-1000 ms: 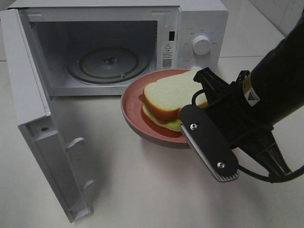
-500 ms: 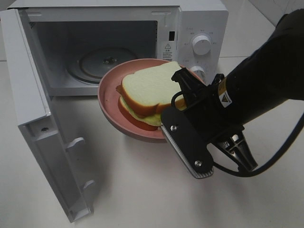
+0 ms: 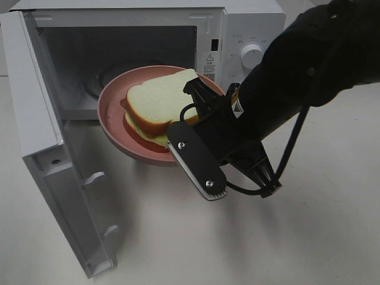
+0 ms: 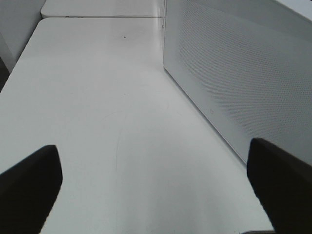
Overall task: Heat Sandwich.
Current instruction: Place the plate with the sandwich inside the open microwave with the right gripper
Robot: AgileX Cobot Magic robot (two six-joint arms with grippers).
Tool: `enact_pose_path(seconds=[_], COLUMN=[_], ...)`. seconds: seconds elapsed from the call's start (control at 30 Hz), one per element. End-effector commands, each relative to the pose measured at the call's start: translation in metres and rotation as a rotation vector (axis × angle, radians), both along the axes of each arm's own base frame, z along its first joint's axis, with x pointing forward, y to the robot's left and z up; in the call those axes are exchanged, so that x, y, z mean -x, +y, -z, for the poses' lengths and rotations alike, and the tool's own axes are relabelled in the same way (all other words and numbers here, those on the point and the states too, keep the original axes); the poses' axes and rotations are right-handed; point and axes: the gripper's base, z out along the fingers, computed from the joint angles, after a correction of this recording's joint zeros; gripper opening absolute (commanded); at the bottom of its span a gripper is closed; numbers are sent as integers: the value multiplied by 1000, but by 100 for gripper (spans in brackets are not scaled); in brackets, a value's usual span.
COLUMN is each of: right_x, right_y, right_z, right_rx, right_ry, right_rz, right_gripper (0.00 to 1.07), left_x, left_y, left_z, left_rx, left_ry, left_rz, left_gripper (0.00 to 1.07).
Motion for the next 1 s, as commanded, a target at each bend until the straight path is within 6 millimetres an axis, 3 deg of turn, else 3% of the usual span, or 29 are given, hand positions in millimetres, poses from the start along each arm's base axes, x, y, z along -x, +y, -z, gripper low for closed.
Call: enact_pose_path(seconds=[0.03,1.0], right_x=[-8,-57], right_y=[5,56], right_z=[-4,6], right_rx=[-27,41], right_ry=[-30,73], right_rz=[-8,-13], right_gripper=[0,0], left_x=[3,3], left_y=[0,0], left_z=[1,1], left_rx=[2,2], left_ry=[-28,-28], left_rz=[0,0], left_gripper=[98,98])
